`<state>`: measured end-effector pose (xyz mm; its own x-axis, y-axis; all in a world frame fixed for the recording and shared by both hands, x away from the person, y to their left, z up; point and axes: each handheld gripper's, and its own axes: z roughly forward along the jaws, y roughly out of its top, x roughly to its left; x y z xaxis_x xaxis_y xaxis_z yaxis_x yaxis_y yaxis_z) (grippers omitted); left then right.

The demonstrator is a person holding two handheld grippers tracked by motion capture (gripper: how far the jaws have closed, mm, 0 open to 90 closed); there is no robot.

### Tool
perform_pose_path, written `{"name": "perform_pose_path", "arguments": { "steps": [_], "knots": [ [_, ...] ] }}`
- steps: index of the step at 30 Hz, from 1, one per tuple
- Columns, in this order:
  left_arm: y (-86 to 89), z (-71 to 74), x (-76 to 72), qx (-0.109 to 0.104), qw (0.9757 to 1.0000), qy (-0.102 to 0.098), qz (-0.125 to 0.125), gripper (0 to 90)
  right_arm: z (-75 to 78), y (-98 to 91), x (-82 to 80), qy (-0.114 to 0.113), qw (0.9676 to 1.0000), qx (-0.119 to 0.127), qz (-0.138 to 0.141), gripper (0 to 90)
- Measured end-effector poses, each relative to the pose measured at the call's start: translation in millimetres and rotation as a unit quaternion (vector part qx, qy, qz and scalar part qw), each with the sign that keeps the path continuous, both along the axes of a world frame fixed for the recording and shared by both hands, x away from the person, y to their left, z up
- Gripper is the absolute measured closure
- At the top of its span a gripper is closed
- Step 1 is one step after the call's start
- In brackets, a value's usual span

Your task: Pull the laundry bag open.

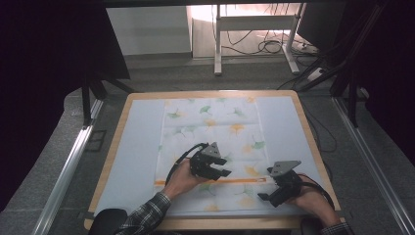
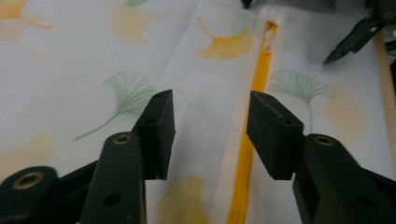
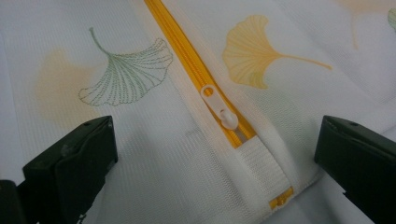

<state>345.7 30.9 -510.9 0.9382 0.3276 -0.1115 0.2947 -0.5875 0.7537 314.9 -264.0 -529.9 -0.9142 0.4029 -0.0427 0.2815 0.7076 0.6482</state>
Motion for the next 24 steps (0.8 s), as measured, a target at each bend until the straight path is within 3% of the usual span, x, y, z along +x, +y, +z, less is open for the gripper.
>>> {"name": "perform_pose_path", "arguments": {
  "steps": [4, 7, 16, 24],
  "knots": [
    [-20.2, 0.2, -0.5, -0.001, 0.9997, 0.007, -0.025, 66.0, 0.0, -0.1, 0.1, 0.0, 1.0, 0.0, 0.0, 0.0],
    [-36.2, 0.0, -1.1, -0.002, 0.9992, 0.006, -0.041, 68.4, -0.1, -0.1, 0.0, -0.001, 1.0, 0.001, 0.0, 0.0],
    [-79.9, -10.2, -1.4, 0.009, 0.9975, -0.011, -0.069, 70.0, -0.3, -0.5, -0.1, 0.0, 1.0, 0.002, 0.0, 0.0],
    [-101.8, -14.9, -1.6, 0.02, 0.9968, -0.016, -0.076, 73.0, -0.4, -0.6, -0.3, 0.001, 1.0, 0.004, -0.001, 0.0]
  ]
}}
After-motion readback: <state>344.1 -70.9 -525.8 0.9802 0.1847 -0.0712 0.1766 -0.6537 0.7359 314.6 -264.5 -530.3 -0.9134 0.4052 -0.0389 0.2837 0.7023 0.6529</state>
